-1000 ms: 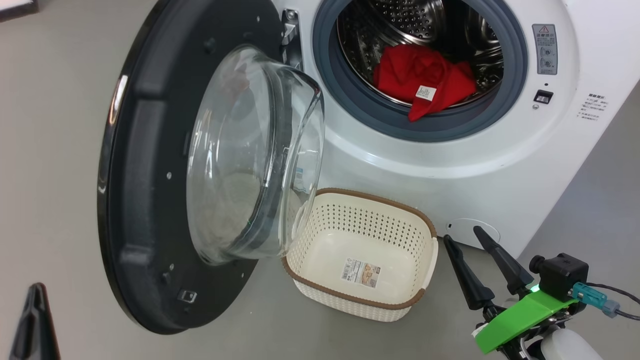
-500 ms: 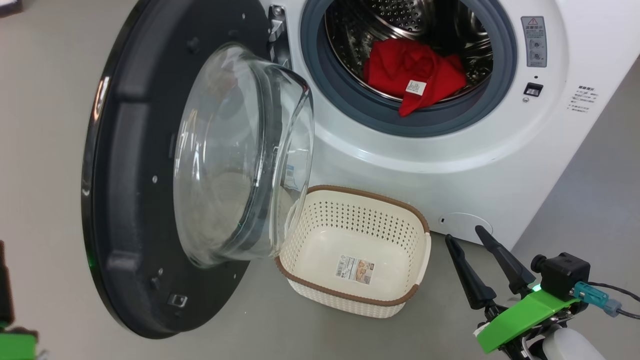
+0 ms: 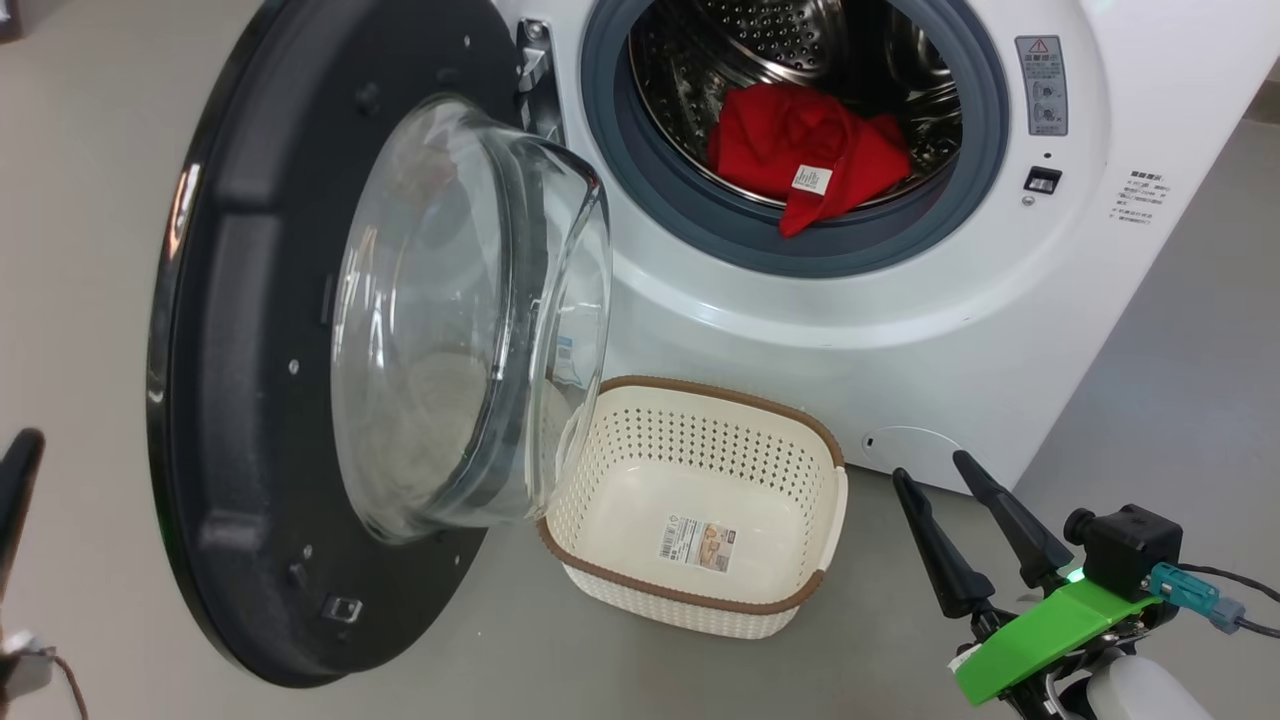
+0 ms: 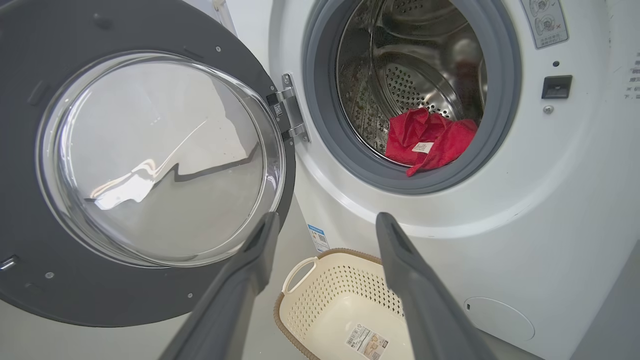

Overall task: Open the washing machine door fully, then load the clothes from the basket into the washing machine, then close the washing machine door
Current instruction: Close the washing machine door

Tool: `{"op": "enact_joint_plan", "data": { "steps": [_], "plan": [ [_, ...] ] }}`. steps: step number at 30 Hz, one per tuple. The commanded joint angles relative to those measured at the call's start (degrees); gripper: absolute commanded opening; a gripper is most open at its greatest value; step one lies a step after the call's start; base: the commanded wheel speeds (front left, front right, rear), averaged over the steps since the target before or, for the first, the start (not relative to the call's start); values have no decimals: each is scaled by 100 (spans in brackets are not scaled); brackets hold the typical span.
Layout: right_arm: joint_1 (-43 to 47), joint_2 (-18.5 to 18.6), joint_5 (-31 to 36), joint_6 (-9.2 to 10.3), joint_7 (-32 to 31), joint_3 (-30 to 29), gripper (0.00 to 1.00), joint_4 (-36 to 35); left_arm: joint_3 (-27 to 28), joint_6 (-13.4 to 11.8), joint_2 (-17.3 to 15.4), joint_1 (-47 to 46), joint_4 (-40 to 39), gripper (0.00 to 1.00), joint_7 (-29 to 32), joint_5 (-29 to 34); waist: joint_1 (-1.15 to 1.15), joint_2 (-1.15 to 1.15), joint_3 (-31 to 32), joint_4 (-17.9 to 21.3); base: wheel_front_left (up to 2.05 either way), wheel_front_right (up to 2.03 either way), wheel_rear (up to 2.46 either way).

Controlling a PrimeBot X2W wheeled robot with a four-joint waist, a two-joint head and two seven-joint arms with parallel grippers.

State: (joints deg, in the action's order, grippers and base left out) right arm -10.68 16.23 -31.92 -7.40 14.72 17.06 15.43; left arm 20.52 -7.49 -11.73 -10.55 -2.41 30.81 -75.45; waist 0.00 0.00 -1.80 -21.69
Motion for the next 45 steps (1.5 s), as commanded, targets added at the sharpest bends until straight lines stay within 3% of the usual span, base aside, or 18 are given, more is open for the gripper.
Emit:
{"op": "enact_joint_plan", "data": {
  "steps": [1, 6, 23, 36, 45],
  "plan": [
    [-127, 38, 5, -9, 28, 78, 100, -128, 216, -63, -263, -293, -174, 0, 122, -98, 0, 0, -4, 9, 0, 0, 0],
    [-134, 28, -2, -9, 28, 91, 100, -119, 210, -411, -352, -505, -272, 0, 597, -481, 0, 0, -17, 69, 0, 0, 0],
    [-94, -27, -22, -9, 28, 123, 100, -112, -391, -1034, -576, -836, -782, 0, 1643, -812, 0, 0, 33, 441, 0, 0, 0],
    [-87, -81, 2, -9, 28, 119, 100, -143, -831, -1226, -502, -898, -1219, 0, 1938, -817, 0, 0, 35, 745, 0, 0, 0],
    [-126, -107, 13, -9, 28, 70, 100, -148, -1061, -1189, -378, -1064, -1253, 0, 1884, -723, 0, 0, -4, 1112, 0, 0, 0]
  ]
}}
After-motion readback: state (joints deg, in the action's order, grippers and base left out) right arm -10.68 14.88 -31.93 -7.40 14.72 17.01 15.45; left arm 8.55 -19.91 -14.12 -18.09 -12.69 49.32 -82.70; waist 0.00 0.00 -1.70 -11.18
